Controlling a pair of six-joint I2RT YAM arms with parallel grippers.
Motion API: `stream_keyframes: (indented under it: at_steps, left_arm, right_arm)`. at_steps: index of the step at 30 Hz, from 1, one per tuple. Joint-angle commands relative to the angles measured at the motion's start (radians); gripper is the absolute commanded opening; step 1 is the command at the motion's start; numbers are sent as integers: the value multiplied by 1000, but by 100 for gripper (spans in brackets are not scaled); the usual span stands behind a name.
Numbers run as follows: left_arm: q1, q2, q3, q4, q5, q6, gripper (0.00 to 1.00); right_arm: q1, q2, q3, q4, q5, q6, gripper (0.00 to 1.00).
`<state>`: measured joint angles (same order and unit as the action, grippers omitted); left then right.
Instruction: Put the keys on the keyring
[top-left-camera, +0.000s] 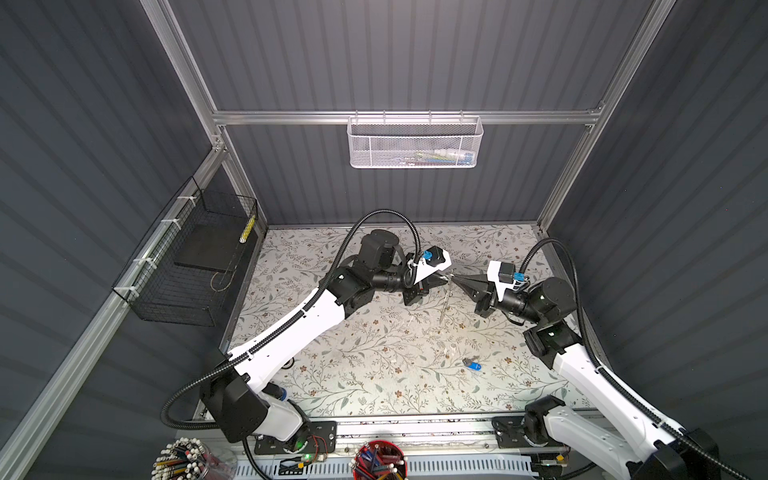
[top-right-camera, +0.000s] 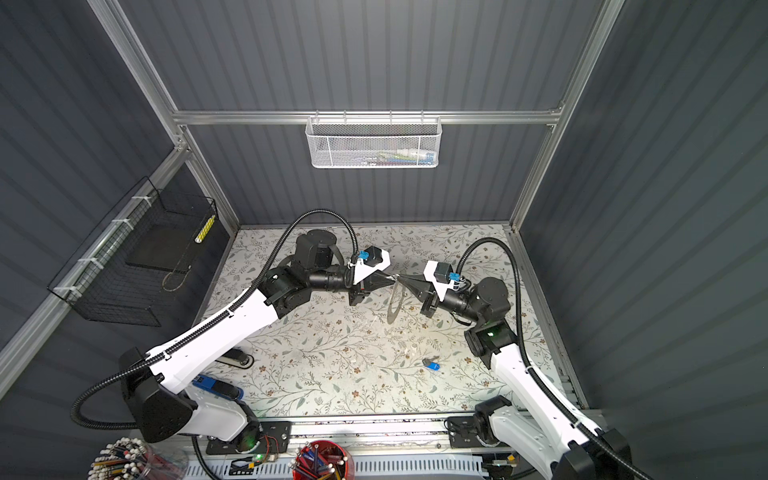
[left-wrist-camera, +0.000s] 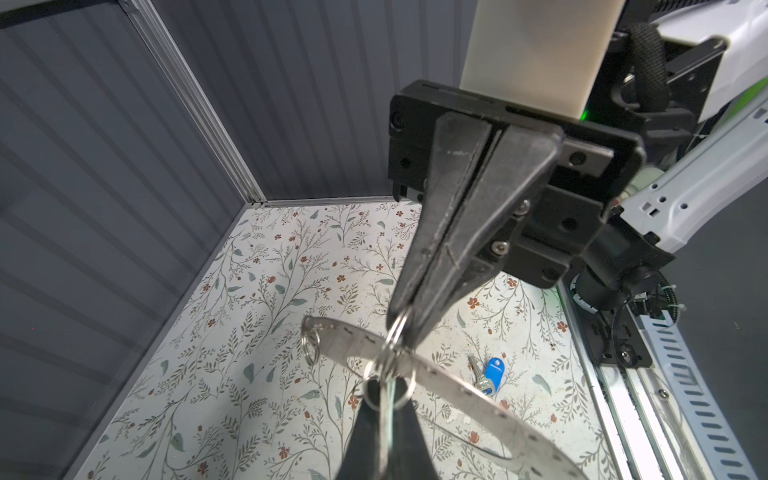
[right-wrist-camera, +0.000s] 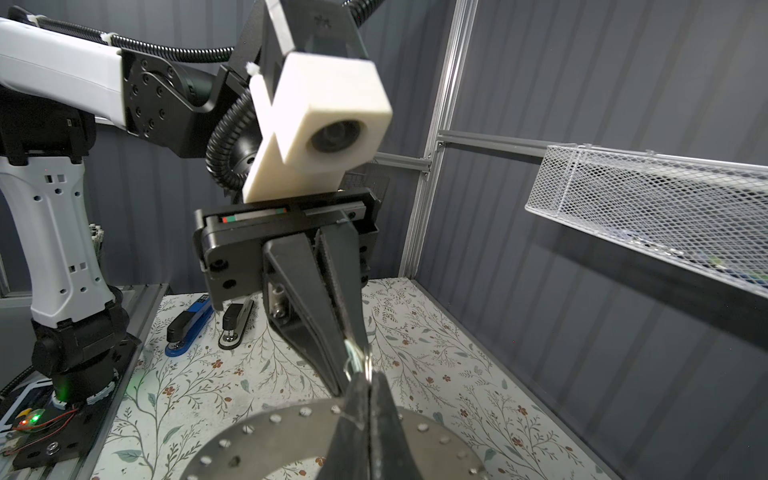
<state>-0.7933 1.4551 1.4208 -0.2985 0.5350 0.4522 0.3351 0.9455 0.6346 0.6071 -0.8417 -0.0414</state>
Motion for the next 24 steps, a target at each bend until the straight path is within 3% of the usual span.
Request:
stream_keyframes:
  at_steps: [1,15,24]
  left_arm:
    - [-9,-14,46,-51,-28,55,0]
    - [-9,12,80,-107,-49,92,0]
    - [-14,43,124,-113,-6,99,0]
  right_arm:
    - [-6,-7,2,34,-8,7,0]
    - [-13,-8,3,34,-21,7,0]
    - [-13,3,4,11,-47,2,0]
